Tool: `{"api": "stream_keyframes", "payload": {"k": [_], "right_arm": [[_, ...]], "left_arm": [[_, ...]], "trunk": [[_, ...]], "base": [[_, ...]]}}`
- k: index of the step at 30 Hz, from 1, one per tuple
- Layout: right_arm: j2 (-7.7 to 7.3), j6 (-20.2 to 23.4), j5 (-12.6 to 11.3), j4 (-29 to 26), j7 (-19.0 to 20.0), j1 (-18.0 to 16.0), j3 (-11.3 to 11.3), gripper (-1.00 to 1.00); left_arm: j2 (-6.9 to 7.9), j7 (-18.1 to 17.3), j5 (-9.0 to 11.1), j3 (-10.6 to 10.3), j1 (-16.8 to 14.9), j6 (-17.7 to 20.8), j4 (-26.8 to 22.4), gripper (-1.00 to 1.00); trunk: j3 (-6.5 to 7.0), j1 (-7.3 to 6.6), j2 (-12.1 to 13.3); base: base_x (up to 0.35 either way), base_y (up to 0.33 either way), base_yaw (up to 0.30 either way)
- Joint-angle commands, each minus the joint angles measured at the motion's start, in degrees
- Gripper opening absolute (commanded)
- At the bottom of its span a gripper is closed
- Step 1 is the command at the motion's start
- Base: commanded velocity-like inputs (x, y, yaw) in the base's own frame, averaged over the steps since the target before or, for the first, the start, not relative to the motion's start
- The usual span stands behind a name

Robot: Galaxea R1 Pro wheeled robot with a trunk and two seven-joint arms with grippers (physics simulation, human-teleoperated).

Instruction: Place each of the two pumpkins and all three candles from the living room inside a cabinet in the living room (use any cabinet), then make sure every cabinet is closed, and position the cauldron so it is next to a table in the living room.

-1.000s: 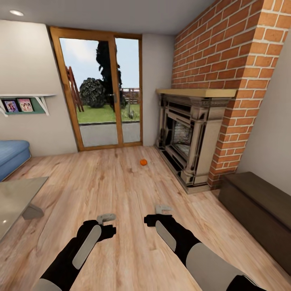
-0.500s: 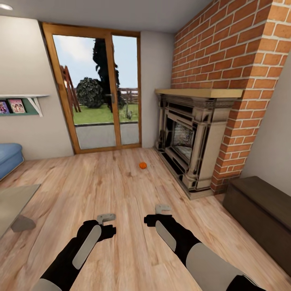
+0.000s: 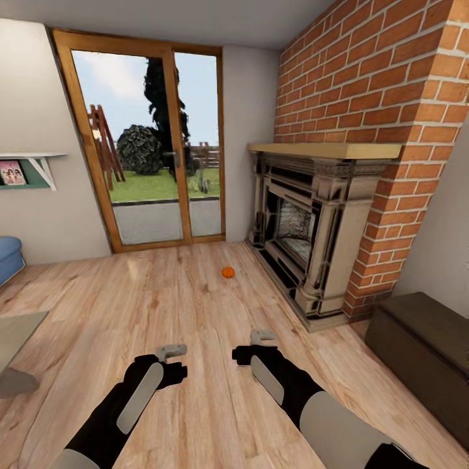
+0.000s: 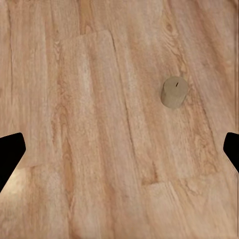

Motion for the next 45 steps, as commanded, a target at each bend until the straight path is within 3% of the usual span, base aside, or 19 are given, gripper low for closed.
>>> {"api": "stream_keyframes", "payload": {"k": [1, 37, 45], "right_arm": [[0.0, 0.1, -0.4, 0.0, -0.5, -0.1, 0.2, 1.0], [0.0, -0.2, -0.4, 0.0, -0.5, -0.1, 0.2, 1.0], [0.0, -0.2, -0.4, 0.0, -0.5, -0.1, 0.3, 1.0]], "left_arm": [[0.07, 0.6, 0.6, -0.2, 0.0, 0.0, -0.1, 1.0], [0.07, 0.6, 0.5, -0.2, 0.0, 0.0, -0.1, 1.0], [0.07, 0.6, 0.5, -0.2, 0.0, 0.0, -0.1, 1.0]], "trunk": [[-0.07, 0.03, 0.0], [-0.07, 0.03, 0.0], [-0.07, 0.03, 0.0]], "base": [[0.31, 0.0, -0.196], [0.308, 0.0, -0.01], [0.297, 0.0, -0.189]]}}
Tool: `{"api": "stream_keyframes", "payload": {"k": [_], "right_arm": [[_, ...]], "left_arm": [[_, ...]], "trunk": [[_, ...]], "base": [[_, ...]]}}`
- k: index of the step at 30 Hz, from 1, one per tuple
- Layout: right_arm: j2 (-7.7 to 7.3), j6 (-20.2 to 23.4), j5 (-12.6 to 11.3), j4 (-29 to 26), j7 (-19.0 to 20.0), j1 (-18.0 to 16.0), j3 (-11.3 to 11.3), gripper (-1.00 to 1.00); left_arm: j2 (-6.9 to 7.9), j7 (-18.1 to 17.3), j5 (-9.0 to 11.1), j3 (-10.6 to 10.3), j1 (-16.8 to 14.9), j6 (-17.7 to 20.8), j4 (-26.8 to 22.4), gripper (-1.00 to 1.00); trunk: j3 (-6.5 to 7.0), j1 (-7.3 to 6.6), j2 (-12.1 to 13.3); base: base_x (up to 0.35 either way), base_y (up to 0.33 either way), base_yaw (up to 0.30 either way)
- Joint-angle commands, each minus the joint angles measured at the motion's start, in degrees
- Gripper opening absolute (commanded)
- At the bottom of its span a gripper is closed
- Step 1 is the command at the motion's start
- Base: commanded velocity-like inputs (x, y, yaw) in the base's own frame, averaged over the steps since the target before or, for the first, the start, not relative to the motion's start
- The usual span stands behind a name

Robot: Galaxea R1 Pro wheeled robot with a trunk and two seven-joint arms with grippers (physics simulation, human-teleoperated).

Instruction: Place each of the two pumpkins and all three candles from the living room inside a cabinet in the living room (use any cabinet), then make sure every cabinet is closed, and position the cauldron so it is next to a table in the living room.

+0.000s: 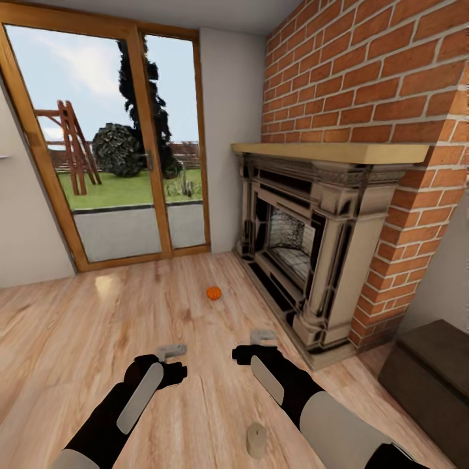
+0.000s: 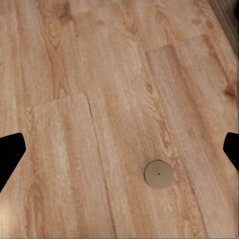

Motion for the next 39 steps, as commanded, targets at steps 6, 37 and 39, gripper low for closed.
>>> {"api": "stream_keyframes", "payload": {"k": [6, 37, 39], "right_arm": [[0.0, 0.1, -0.4, 0.0, -0.5, -0.1, 0.2, 1.0], [0.0, 0.0, -0.4, 0.0, -0.5, -0.1, 0.2, 1.0], [0.0, 0.0, -0.4, 0.0, -0.5, -0.1, 0.2, 1.0]], "left_arm": [[0.07, 0.6, 0.6, -0.2, 0.0, 0.0, -0.1, 1.0], [0.07, 0.6, 0.6, -0.2, 0.0, 0.0, -0.1, 1.0], [0.07, 0.6, 0.6, -0.2, 0.0, 0.0, -0.1, 1.0]], "trunk": [[-0.07, 0.03, 0.0], [-0.07, 0.03, 0.0], [-0.07, 0.03, 0.0]], "base": [[0.291, 0.0, -0.065], [0.27, 0.103, -0.001], [0.061, 0.004, 0.0]]}}
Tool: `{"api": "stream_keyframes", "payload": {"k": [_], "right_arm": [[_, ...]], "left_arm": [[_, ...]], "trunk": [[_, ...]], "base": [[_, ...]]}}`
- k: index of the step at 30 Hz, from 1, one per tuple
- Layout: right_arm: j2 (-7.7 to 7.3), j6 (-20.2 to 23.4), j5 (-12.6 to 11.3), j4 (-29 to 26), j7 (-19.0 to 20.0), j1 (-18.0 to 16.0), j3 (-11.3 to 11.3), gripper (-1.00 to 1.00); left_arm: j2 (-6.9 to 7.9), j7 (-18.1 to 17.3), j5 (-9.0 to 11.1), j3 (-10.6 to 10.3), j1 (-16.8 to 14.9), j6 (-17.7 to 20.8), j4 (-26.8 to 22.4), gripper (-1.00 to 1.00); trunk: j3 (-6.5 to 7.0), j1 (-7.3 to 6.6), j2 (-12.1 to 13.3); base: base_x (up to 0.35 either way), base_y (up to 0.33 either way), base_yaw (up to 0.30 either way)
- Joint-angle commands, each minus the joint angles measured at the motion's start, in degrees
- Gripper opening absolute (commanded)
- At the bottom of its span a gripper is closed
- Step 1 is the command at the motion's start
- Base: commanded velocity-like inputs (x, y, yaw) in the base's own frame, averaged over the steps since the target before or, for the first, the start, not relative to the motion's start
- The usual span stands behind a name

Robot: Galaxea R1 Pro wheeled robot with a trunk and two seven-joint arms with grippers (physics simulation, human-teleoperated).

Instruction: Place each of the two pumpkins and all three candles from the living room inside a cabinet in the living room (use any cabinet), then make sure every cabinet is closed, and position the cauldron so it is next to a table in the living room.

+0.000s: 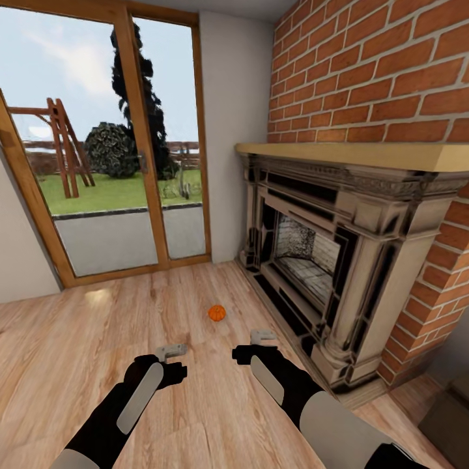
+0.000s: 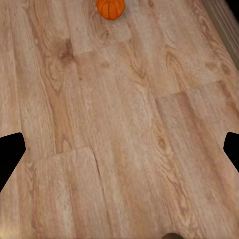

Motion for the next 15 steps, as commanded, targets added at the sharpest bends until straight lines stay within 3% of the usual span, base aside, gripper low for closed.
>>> {"api": "stream_keyframes", "payload": {"k": [1, 7, 15], "right_arm": [[0.0, 0.1, -0.4, 0.0, -0.5, -0.1, 0.2, 1.0], [0.0, 0.1, -0.4, 0.0, -0.5, -0.1, 0.2, 1.0], [0.0, 0.2, -0.4, 0.0, -0.5, -0.1, 0.2, 1.0]], "left_arm": [[0.07, 0.6, 0.6, -0.2, 0.0, 0.0, -0.1, 1.0], [0.07, 0.6, 0.6, -0.2, 0.0, 0.0, -0.1, 1.0], [0.07, 0.4, 0.6, -0.2, 0.0, 0.1, -0.4, 1.0]], "trunk": [[-0.06, 0.0, 0.0], [-0.06, 0.0, 0.0], [-0.24, 0.22, -0.4]], "base": [[0.03, 0.008, 0.0], [0.009, 0.117, 0.0], [0.001, 0.016, 0.0]]}}
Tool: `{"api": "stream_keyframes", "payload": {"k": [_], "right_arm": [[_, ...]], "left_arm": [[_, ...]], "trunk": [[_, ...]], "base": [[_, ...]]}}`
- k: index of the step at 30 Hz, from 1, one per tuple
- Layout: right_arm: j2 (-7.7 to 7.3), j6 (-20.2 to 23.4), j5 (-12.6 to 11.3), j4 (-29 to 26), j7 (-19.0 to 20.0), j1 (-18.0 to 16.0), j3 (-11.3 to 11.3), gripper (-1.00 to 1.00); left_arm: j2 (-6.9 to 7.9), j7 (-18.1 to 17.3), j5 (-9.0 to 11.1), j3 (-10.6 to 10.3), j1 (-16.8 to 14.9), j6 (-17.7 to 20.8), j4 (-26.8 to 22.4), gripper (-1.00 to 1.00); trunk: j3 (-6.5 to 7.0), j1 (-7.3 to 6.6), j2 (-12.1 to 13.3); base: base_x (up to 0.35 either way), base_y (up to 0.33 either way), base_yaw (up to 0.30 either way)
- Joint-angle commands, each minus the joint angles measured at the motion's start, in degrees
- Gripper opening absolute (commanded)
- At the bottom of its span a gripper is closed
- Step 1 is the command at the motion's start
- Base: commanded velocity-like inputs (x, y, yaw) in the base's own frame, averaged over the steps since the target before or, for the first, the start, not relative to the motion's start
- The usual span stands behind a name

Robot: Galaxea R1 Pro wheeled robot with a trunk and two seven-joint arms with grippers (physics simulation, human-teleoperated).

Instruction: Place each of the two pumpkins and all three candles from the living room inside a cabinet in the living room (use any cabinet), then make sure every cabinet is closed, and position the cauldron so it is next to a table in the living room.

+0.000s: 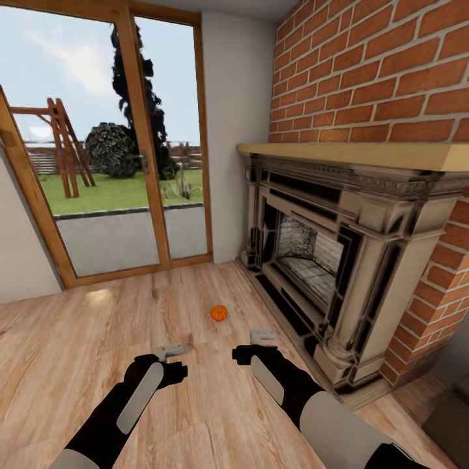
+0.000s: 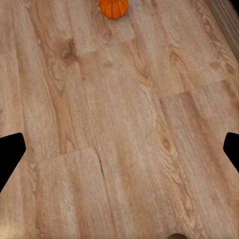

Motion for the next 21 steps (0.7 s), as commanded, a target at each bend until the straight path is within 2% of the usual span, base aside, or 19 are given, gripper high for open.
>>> {"api": "stream_keyframes", "payload": {"k": [1, 7, 14, 21], "right_arm": [[0.0, 0.2, -0.4, 0.0, -0.5, -0.1, 0.2, 1.0], [0.0, 0.9, -0.6, 0.8, -1.3, -0.1, -0.2, 1.0], [0.0, 1.8, -0.6, 3.6, -9.4, -0.1, -0.6, 1.0], [0.0, 1.9, -0.7, 3.9, -10.8, -0.1, -0.6, 1.0]], "left_arm": [[0.07, 0.6, 0.6, -0.2, -0.1, 0.0, -0.1, 1.0], [0.08, 0.6, 0.6, -0.2, -0.1, 0.0, -0.3, 1.0], [0.15, 0.6, 0.3, -0.1, -0.1, 0.0, -0.3, 1.0], [0.15, 0.6, 0.2, -0.2, -0.1, 0.0, -0.3, 1.0]], "trunk": [[-0.25, 0.22, -0.5], [-1.33, 1.54, -2.9], [-2.58, 3.08, -5.7], [-3.84, 4.62, -8.5]], "base": [[0.0, 0.0, 0.0], [0.0, 0.0, 0.0], [0.0, 0.0, 0.0], [0.0, 0.0, 0.0]]}}
